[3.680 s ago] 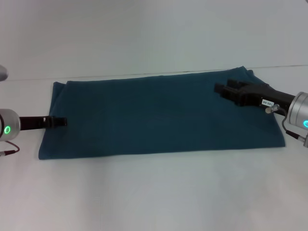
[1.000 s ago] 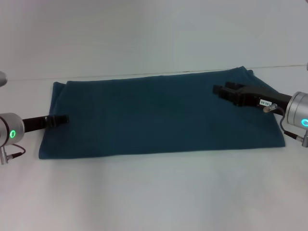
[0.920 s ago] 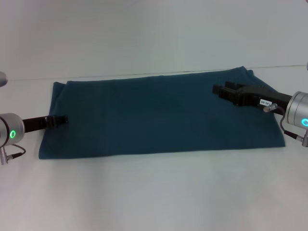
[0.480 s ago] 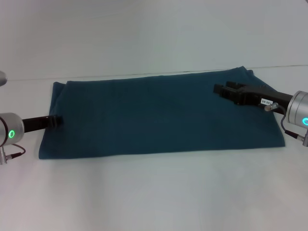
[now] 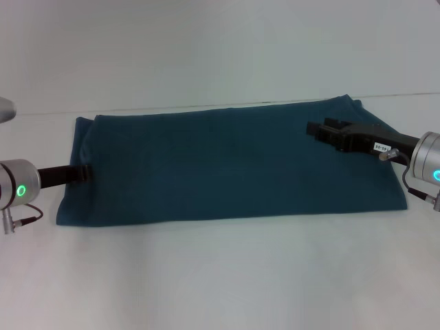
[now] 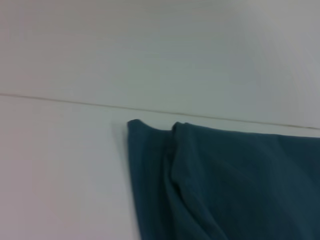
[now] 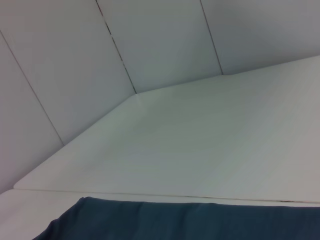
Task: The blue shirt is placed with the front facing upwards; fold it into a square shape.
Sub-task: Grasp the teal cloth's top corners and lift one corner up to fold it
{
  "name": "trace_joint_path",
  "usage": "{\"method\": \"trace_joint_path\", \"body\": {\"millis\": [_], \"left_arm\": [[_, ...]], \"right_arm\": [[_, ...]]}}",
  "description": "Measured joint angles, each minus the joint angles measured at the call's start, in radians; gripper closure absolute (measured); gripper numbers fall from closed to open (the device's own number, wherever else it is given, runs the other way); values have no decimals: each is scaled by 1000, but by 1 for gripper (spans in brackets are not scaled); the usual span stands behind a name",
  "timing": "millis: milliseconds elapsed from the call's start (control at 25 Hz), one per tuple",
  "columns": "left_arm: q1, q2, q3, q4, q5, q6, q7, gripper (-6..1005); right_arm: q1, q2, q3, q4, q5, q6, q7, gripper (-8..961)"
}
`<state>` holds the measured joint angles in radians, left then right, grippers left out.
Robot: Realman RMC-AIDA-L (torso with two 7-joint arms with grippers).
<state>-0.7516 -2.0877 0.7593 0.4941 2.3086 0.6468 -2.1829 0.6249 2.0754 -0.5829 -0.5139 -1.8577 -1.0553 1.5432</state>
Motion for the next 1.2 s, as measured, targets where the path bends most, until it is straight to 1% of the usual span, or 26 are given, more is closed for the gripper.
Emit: {"method": "trace_joint_path", "body": {"millis": [240, 400, 440, 600, 680, 920, 1200], "left_arm": [[-3, -1, 3, 7, -22, 22, 24, 996], [-6, -6, 8, 25, -27, 41, 27, 996], [-5, -10, 9, 37, -27, 50, 28, 995], [4, -39, 12, 96, -28, 77, 38, 995], [2, -46, 14, 105, -28, 83, 50, 995], [-1, -49, 13, 103, -28, 75, 62, 994], [42, -41, 4, 110, -27, 55, 44, 994]], "right_arm": [[-4, 0, 0, 1, 0, 0, 1, 478], [-7, -1, 0, 5, 0, -1, 5, 481], [-9, -1, 0, 5, 0, -1, 6, 482], [-18, -1, 6, 2, 4, -2, 18, 486], [-21, -1, 10, 1, 8, -2, 22, 488], [-24, -3, 11, 1, 9, -6, 30, 494], [-24, -3, 11, 0, 9, -8, 31, 501]]}}
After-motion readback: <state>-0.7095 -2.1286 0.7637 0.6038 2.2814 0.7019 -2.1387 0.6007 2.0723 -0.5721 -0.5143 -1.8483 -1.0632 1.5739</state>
